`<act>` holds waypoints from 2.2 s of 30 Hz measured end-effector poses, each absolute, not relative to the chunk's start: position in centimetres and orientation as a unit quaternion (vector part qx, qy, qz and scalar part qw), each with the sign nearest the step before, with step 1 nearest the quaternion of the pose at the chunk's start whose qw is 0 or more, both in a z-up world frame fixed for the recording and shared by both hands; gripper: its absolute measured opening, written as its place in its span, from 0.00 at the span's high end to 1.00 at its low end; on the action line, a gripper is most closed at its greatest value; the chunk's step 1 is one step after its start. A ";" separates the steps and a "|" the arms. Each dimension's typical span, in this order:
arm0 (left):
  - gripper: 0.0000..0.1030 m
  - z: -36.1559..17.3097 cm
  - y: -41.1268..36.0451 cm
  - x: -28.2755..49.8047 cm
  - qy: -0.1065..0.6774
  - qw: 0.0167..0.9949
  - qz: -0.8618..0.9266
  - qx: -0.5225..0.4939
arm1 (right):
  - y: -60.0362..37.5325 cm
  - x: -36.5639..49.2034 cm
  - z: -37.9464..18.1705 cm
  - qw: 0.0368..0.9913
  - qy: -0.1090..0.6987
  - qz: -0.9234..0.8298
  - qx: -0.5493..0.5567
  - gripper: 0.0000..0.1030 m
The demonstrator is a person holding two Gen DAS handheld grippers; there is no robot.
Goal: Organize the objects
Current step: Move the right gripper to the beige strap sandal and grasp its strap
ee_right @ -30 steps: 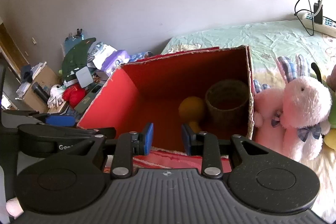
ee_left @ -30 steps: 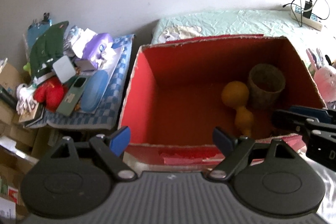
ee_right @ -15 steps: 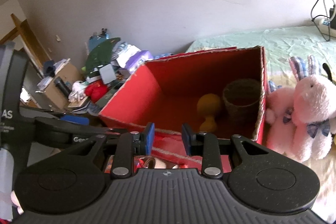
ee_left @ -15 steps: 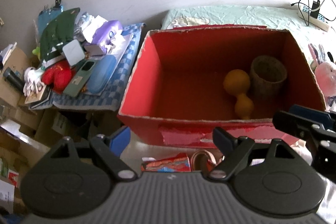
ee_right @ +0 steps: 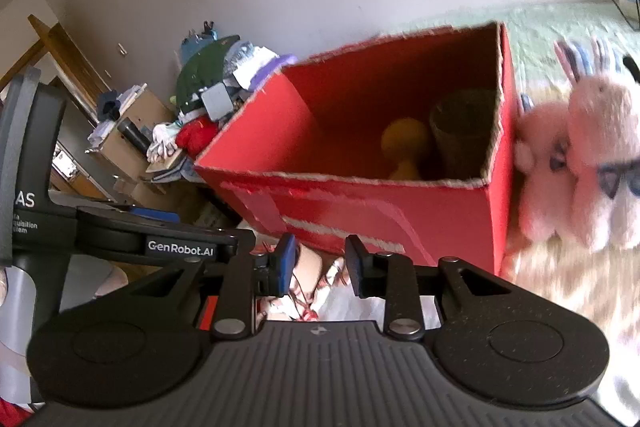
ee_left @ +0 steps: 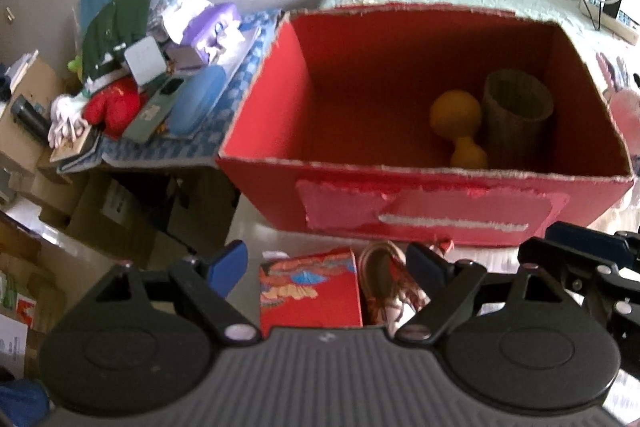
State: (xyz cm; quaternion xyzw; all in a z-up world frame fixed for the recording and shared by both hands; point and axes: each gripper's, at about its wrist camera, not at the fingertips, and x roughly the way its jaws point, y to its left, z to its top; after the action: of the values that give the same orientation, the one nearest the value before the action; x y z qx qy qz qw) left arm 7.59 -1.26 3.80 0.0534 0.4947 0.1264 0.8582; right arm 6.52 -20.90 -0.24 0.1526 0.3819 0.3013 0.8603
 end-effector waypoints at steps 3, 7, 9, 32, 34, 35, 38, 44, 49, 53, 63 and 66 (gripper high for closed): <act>0.15 3.0 -1.6 7.5 0.504 0.852 0.128 0.054 | -21.2 6.5 -0.8 0.854 0.393 0.300 0.160 0.70; 0.15 2.2 -1.7 7.5 0.515 0.847 0.124 0.054 | -21.5 6.7 -1.5 0.847 0.408 0.296 0.170 0.69; 0.15 1.7 -1.8 7.5 0.521 0.843 0.123 0.054 | -21.7 6.7 -1.8 0.843 0.415 0.294 0.174 0.69; 0.25 -0.9 -0.8 2.1 0.515 0.855 -0.053 -0.022 | -18.5 8.9 -4.8 0.767 0.499 0.340 0.216 0.59; 0.25 -1.1 -0.7 1.8 0.516 0.854 -0.061 -0.024 | -17.8 9.0 -5.0 0.767 0.502 0.343 0.207 0.57; 0.25 -1.2 -0.6 1.8 0.516 0.854 -0.066 -0.025 | -17.5 9.1 -5.1 0.766 0.503 0.344 0.203 0.56; 0.25 -1.3 -0.2 1.7 0.513 0.854 -0.076 -0.027 | -16.5 9.4 -5.5 0.763 0.509 0.348 0.193 0.54; 0.25 -1.3 0.6 1.8 0.512 0.854 -0.086 -0.023 | -14.8 9.5 -6.3 0.765 0.519 0.351 0.152 0.53; 0.25 -1.1 0.6 2.1 0.509 0.854 -0.109 -0.014 | -15.7 10.1 -7.1 0.757 0.532 0.345 0.160 0.58; 0.25 -1.1 0.0 2.8 0.507 0.851 -0.133 -0.007 | -17.9 10.2 -7.3 0.745 0.540 0.339 0.196 0.61; 0.26 -2.8 -2.6 4.6 0.525 0.833 -0.172 0.023 | -21.9 9.7 -7.5 0.750 0.536 0.317 0.223 0.58; 0.25 -3.7 -3.3 5.1 0.532 0.829 -0.165 0.038 | -22.5 9.7 -7.7 0.748 0.539 0.315 0.226 0.54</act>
State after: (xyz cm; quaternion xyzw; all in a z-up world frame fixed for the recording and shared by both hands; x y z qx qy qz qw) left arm 5.10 -3.27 -3.75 0.0384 0.5325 -0.1655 0.8292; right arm 9.65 -22.48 -7.72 0.2265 0.5387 0.3149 0.7479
